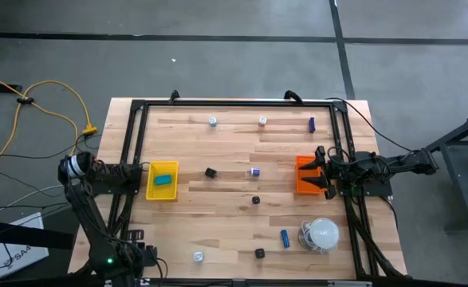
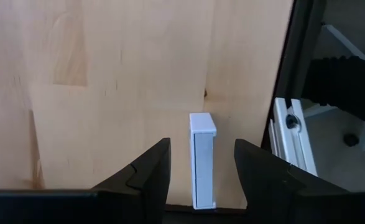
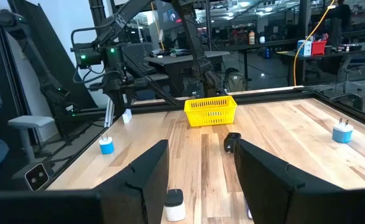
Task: Pick & Place Office items
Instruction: Put the white digital timer into the yellow bin
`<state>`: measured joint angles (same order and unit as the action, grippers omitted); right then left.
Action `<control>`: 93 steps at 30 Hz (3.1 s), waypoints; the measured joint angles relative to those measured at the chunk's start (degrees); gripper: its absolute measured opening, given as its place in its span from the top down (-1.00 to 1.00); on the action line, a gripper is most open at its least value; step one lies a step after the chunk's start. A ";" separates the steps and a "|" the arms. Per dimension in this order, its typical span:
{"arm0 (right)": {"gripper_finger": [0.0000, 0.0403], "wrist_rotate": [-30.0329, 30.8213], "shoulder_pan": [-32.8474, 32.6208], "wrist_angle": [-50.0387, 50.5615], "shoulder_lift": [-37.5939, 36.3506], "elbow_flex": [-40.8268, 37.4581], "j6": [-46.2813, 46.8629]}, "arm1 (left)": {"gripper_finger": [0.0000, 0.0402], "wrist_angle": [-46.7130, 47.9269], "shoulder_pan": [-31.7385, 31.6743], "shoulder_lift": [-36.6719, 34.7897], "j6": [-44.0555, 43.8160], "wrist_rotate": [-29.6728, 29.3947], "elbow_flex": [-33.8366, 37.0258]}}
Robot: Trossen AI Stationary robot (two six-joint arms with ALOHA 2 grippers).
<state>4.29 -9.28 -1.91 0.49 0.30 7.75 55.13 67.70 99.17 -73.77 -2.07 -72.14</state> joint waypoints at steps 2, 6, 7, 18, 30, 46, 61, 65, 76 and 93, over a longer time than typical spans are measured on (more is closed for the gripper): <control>0.16 0.00 0.00 0.00 0.00 0.02 -0.02 | 0.16 -0.02 0.00 0.55 -0.63 -0.01 0.00; 0.16 0.00 0.02 -0.01 0.00 0.02 -0.02 | 0.16 -0.18 0.00 1.48 -2.15 0.00 0.00; 0.16 0.00 0.02 0.00 0.00 0.00 -0.02 | 0.16 -0.28 0.00 1.74 -2.73 0.02 0.00; 0.16 0.00 0.00 0.00 0.00 0.02 0.00 | 0.16 -1.88 0.94 3.41 -6.85 0.79 0.02; 0.16 0.00 0.02 0.00 0.00 0.00 0.00 | 0.16 -1.56 1.47 5.66 -7.29 0.42 0.11; 0.16 0.00 0.00 0.00 -0.02 0.01 0.00 | 0.18 -0.72 1.51 5.66 -7.27 0.07 0.13; 0.16 0.00 0.01 -0.01 0.00 0.00 -0.02 | 0.55 -0.52 1.49 5.66 -7.14 0.08 0.13; 0.16 0.00 0.01 0.00 0.00 0.00 -0.01 | 0.67 -0.46 1.49 5.64 -7.14 0.09 0.13; 0.16 0.00 0.00 0.00 0.00 0.01 -0.01 | 0.74 -0.44 1.49 5.58 -7.17 0.65 0.13; 0.16 0.00 0.01 -0.01 -0.01 0.00 -0.02 | 0.74 9.20 -4.44 -3.26 3.53 -1.64 0.15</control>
<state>4.29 -9.27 -1.92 0.48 0.30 7.73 64.34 63.27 95.91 -70.24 -3.70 -71.99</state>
